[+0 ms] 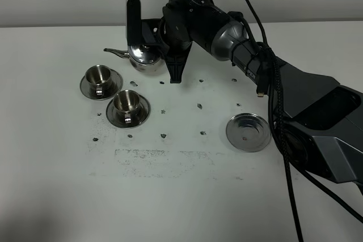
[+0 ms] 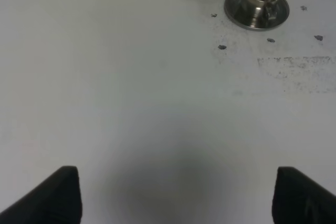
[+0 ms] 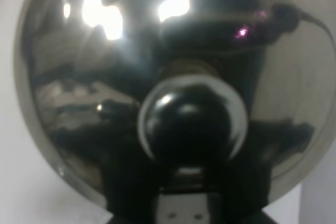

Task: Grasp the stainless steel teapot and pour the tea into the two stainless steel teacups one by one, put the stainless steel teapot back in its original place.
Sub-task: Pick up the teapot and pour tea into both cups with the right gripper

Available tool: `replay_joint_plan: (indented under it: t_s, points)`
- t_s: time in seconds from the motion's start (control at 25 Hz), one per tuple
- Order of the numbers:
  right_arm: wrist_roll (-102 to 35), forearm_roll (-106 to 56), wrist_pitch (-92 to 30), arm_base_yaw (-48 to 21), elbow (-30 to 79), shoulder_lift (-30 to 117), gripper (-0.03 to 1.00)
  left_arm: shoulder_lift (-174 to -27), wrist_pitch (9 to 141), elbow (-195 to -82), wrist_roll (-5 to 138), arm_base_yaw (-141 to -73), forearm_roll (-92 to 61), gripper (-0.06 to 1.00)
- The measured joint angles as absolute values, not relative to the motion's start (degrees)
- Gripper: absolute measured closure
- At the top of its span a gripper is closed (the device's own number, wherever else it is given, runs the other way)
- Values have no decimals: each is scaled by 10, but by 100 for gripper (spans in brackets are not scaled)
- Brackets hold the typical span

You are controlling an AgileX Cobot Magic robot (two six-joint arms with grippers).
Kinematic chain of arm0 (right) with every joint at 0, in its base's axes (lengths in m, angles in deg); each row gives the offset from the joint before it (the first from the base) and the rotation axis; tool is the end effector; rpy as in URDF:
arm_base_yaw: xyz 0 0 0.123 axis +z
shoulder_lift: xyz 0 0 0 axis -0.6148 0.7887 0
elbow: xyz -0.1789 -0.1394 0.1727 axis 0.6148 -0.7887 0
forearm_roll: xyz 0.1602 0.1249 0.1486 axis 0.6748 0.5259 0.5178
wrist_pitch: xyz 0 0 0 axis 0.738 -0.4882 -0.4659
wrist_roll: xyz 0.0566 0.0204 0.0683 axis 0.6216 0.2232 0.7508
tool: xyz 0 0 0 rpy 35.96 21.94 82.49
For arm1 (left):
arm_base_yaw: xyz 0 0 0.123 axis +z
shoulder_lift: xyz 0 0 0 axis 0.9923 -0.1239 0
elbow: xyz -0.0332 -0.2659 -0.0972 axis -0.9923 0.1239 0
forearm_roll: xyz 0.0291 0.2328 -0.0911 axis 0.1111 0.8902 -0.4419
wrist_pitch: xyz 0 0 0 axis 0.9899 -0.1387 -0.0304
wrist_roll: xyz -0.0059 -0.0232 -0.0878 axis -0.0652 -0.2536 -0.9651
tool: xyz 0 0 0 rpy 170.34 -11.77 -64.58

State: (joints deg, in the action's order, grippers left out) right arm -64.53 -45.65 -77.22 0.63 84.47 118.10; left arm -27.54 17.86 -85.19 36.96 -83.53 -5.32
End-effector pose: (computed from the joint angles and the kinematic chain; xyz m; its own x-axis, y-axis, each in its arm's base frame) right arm 0.4477 0.3361 0.1780 0.1548 -0.9790 -0.1327 -0.8315 -0.0566 -0.5527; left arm -0.0011 -0.0048 0.2653 -0.4888 0.0605 -0.8703 0.0831 0.9963 0.0226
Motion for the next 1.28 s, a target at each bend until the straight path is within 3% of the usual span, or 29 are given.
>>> replay_joint_plan:
  t_s: [1.28]
  points:
    - [-671, -541, -725, 19, 845, 1203, 79, -275, 179, -852, 370, -835, -53, 22]
